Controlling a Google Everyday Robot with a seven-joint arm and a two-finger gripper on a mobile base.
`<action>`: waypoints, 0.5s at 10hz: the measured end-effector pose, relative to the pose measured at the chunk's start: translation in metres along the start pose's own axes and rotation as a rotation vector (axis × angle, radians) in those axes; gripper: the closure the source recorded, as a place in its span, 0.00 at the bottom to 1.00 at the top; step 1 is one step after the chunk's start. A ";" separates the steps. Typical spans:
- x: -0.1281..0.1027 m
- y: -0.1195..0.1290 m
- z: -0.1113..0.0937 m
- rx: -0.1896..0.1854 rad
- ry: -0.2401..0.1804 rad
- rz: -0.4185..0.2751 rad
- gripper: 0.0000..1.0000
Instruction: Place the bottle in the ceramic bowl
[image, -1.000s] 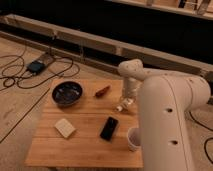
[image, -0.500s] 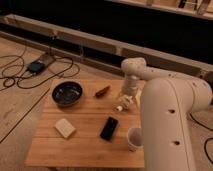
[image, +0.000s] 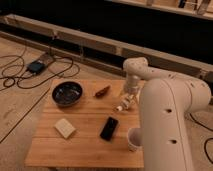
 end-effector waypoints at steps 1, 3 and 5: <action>0.002 0.000 0.001 -0.002 0.009 0.025 0.48; 0.003 0.001 0.005 -0.003 0.018 0.067 0.70; 0.002 0.002 0.006 0.003 0.016 0.084 0.87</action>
